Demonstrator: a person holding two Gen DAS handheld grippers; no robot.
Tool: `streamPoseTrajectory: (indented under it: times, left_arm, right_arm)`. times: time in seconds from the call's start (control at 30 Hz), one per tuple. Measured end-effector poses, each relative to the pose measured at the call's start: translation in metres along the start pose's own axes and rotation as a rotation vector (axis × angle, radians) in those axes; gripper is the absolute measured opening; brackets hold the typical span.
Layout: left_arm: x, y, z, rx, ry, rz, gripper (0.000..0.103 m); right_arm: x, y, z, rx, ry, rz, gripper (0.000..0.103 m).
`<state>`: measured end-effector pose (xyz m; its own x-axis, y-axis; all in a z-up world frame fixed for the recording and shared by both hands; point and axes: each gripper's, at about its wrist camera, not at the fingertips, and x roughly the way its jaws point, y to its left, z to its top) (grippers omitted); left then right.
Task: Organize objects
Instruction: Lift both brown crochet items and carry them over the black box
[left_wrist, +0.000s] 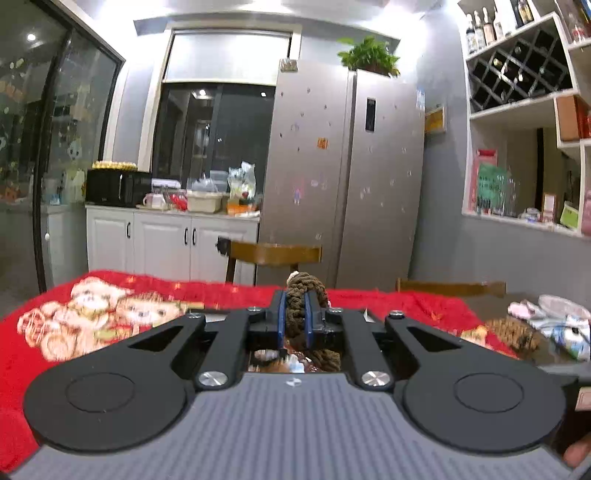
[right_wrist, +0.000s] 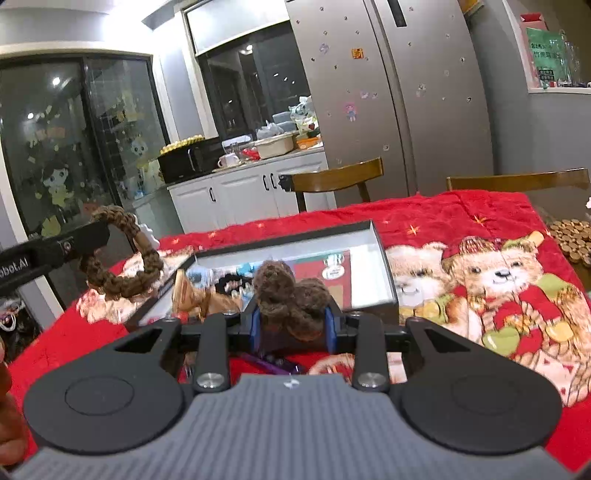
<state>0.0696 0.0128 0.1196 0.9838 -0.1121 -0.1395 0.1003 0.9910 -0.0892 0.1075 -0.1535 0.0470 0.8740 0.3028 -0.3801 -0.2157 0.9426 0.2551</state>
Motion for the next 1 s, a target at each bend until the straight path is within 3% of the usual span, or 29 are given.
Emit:
streamPoseTrajectory:
  times: [0.23, 0.43, 0.77, 1.0]
  left_arm:
    - [0.021, -0.009, 0.039, -0.01, -0.054, -0.001, 0.013]
    - [0.047, -0.019, 0.056, -0.022, -0.037, -0.039, 0.013]
    - [0.106, -0.021, 0.049, -0.102, 0.038, -0.059, 0.012]
    - [0.128, -0.021, 0.037, -0.104, 0.038, -0.071, 0.013]
  right_arm:
    - [0.028, -0.012, 0.035, 0.086, 0.018, -0.008, 0.036]
    - [0.06, -0.025, 0.054, 0.146, 0.056, 0.007, 0.036]
    - [0.088, -0.038, 0.051, 0.212, 0.041, 0.038, 0.036]
    - [0.105, -0.047, 0.044, 0.218, 0.07, 0.018, 0.036]
